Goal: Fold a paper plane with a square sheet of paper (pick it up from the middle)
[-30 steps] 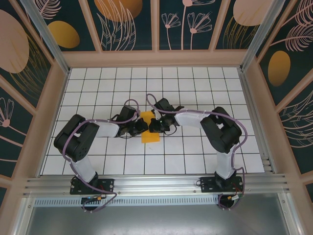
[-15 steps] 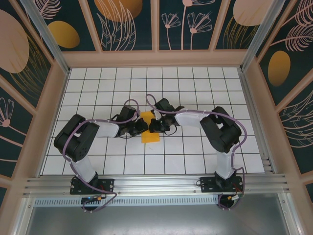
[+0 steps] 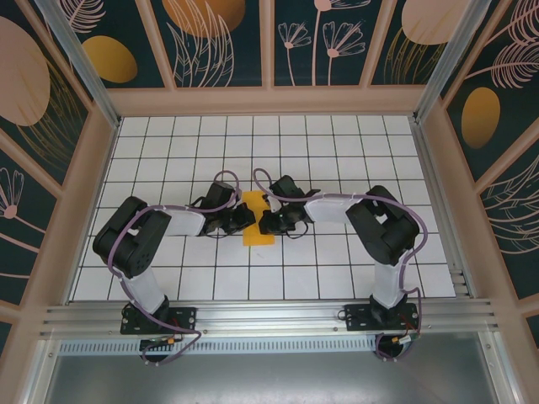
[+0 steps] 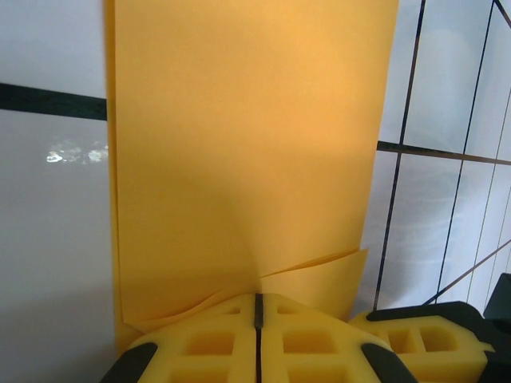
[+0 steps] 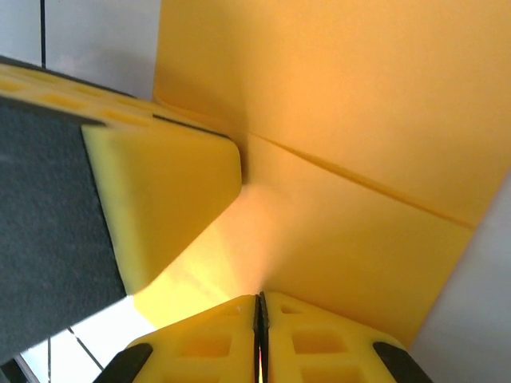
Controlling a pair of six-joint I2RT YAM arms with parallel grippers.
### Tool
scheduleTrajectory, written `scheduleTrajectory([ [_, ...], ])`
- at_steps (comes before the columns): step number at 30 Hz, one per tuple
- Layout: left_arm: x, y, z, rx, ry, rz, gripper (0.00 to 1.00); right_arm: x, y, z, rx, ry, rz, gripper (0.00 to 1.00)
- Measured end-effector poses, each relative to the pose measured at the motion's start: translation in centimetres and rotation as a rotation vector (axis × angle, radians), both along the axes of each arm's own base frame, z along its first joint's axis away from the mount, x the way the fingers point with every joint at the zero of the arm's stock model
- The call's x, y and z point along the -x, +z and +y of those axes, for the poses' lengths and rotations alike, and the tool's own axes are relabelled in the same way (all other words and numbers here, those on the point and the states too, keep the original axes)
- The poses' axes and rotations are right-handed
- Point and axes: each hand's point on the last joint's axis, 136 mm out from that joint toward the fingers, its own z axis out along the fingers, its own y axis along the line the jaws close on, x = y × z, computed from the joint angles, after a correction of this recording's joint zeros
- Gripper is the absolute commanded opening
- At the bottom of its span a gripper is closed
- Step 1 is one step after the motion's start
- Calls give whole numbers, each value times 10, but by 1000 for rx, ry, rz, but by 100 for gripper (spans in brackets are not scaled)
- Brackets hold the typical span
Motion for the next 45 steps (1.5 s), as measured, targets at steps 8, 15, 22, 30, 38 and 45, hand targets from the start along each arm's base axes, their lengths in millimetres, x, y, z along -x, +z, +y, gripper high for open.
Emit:
scheduleTrajectory([
  [8,0,0,0,0,0,0,9,14,0,-11,22,10,11,13],
  [15,0,0,0,-1,0,0,9,24,-1,-19,43,20,8,13],
  [22,0,0,0,0,0,-1,10,32,0,-29,72,13,9,13],
  [30,-3,6,0,4,13,-15,24,31,36,-44,88,-51,-51,21],
  [38,-23,62,2,82,107,-143,40,-5,76,-47,39,-197,-182,29],
  [45,-13,70,21,96,194,-175,40,-25,81,-23,-8,-182,-194,26],
])
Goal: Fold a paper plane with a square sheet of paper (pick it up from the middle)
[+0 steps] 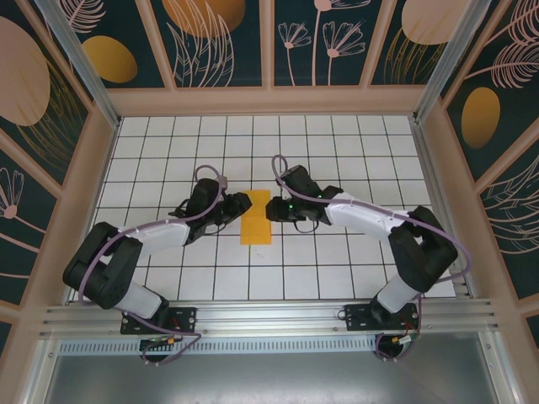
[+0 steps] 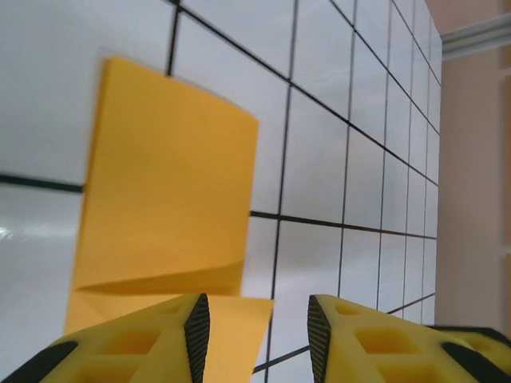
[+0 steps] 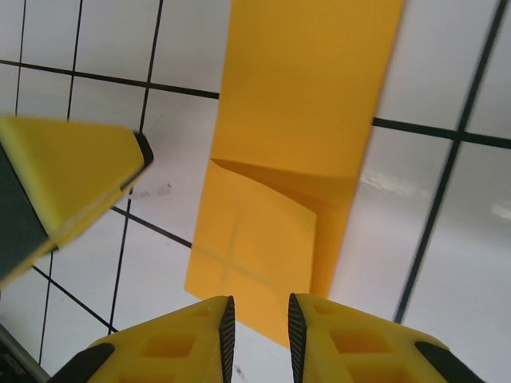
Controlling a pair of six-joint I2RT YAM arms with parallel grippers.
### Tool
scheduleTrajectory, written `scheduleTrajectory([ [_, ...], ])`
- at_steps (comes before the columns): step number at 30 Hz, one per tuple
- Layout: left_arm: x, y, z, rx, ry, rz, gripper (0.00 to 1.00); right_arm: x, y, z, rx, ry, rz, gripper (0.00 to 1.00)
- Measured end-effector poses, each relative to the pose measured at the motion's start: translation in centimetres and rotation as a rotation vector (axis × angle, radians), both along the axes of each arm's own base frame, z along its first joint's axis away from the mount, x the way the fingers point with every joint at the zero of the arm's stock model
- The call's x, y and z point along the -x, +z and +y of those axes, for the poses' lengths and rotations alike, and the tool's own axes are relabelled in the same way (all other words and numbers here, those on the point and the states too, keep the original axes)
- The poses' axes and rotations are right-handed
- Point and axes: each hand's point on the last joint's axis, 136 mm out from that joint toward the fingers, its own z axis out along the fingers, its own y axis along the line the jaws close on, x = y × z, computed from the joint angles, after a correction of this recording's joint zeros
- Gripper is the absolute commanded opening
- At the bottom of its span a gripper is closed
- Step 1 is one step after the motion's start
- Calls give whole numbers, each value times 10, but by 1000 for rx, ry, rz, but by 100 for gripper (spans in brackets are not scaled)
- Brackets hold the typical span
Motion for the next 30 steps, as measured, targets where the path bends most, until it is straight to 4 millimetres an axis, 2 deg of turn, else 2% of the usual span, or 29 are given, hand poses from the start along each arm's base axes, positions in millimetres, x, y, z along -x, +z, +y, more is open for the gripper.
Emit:
scheduleTrajectory([
  [5,19,-26,13,-14,38,68,36,-4,-19,19,-8,60,51,21],
  [9,25,-32,11,-12,45,91,36,-2,-38,24,7,88,92,21],
  [13,29,-34,3,-6,35,100,37,-2,-54,22,31,94,114,20],
  [20,33,-47,0,-21,36,137,41,-12,-60,13,19,62,102,20],
  [30,19,-45,-13,-13,24,140,48,-20,-73,4,22,31,124,20],
])
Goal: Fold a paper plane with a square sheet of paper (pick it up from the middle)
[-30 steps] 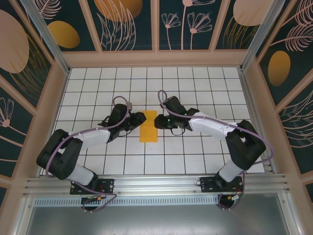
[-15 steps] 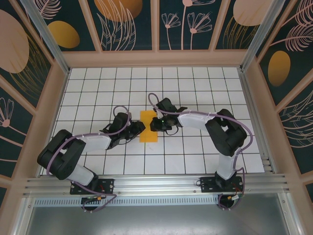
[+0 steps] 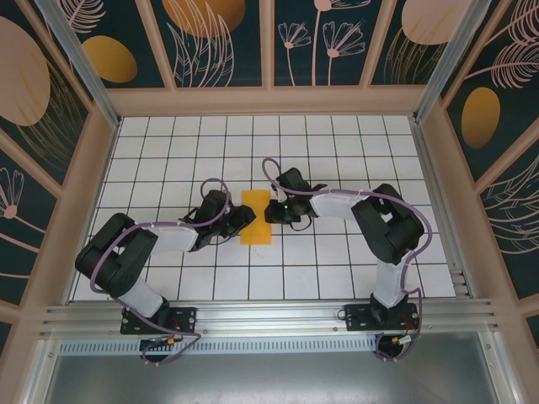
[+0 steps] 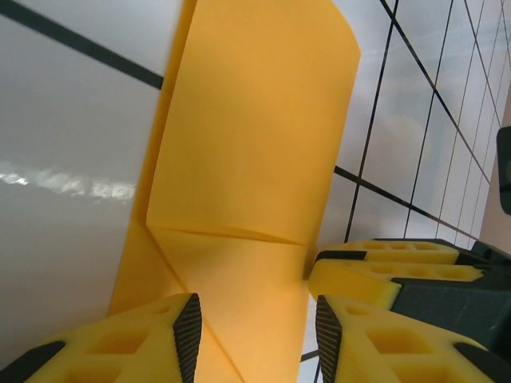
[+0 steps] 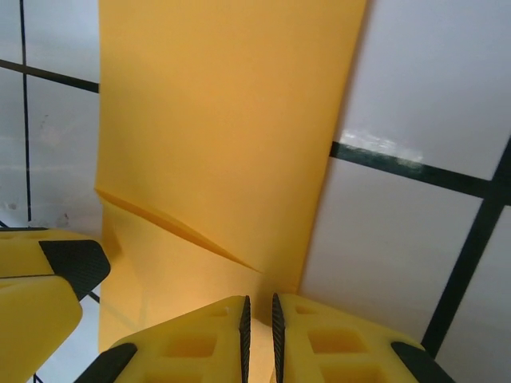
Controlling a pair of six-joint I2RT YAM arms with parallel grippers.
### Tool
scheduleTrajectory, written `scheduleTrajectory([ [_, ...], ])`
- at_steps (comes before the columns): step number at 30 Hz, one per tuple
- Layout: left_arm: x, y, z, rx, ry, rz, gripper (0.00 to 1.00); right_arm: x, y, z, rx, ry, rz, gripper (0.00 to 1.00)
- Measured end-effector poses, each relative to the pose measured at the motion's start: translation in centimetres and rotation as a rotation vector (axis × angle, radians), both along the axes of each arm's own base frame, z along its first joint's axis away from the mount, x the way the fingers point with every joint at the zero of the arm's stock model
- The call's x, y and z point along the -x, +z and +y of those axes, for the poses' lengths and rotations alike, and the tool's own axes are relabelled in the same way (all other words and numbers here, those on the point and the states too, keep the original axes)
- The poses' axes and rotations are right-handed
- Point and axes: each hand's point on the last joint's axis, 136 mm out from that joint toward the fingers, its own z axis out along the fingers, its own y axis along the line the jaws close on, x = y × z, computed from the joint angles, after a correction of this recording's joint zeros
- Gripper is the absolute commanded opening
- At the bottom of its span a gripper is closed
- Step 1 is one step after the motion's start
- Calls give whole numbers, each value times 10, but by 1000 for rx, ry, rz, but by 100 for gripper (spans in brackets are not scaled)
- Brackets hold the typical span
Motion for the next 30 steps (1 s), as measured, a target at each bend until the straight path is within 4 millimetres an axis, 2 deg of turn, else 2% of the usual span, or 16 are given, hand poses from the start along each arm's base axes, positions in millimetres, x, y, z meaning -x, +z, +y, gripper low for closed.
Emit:
scheduleTrajectory([
  [7,-7,-4,1,-38,21,17,59,-2,-4,-5,-8,-13,6,19],
  [20,-3,-3,5,-87,58,21,63,-2,-5,-6,-9,-11,1,19],
  [30,-6,-1,-1,-58,82,43,64,-2,-6,-7,-18,-3,-3,19],
])
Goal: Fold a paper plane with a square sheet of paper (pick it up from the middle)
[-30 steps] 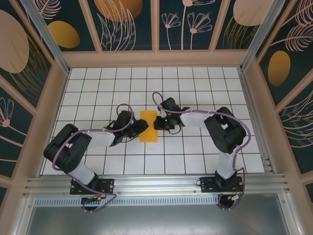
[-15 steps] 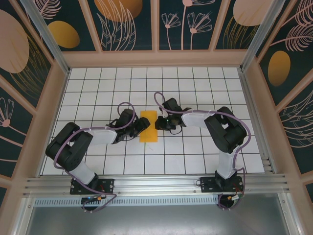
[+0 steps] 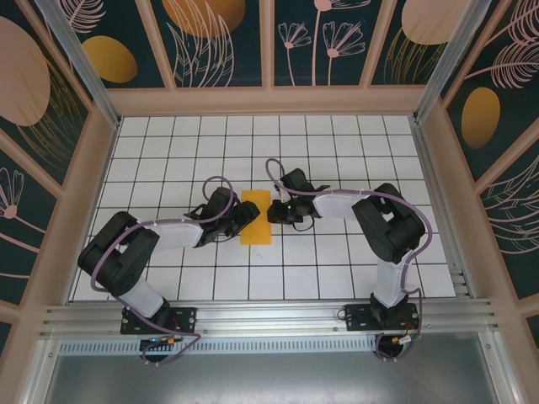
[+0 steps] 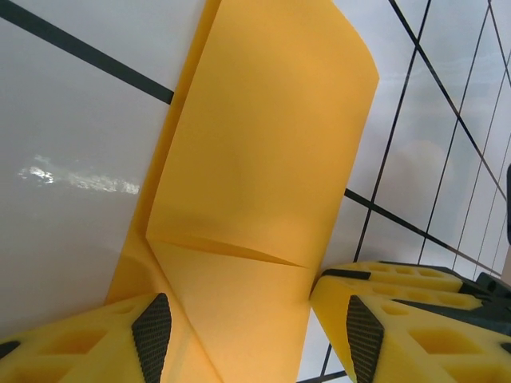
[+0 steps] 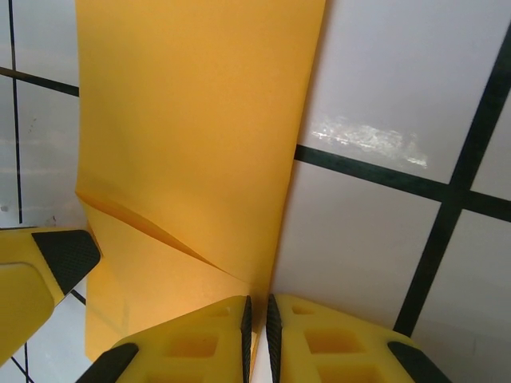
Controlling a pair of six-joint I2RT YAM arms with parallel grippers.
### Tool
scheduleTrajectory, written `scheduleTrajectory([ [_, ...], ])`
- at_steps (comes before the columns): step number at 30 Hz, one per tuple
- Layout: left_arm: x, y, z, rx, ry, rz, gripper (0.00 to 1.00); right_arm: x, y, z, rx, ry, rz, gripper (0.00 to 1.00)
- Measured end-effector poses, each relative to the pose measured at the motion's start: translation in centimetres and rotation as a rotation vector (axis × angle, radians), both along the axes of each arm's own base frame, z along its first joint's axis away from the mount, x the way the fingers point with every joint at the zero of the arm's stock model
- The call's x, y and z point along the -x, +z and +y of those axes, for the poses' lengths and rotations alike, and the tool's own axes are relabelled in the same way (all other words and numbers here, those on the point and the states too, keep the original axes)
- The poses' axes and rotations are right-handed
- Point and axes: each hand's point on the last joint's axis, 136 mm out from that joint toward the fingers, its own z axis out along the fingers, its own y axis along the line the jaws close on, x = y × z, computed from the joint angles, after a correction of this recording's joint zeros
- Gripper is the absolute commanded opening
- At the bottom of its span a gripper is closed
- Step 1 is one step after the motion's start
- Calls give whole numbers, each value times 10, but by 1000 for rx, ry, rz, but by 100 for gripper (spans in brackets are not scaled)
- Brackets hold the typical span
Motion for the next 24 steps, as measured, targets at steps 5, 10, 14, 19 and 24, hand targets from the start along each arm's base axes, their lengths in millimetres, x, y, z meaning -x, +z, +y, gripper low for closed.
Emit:
scheduleTrajectory([
  [5,-5,4,-3,7,13,3,66,0,0,0,-17,3,4,19],
  [10,-10,9,-7,18,23,-3,65,0,0,0,-30,6,2,19],
  [14,-10,6,-9,16,22,6,60,0,0,0,-37,8,5,19],
  [19,-11,10,-13,37,23,-6,50,0,0,-1,-45,9,6,19],
  [24,-11,15,-14,74,20,-42,39,0,0,0,-50,9,7,19],
])
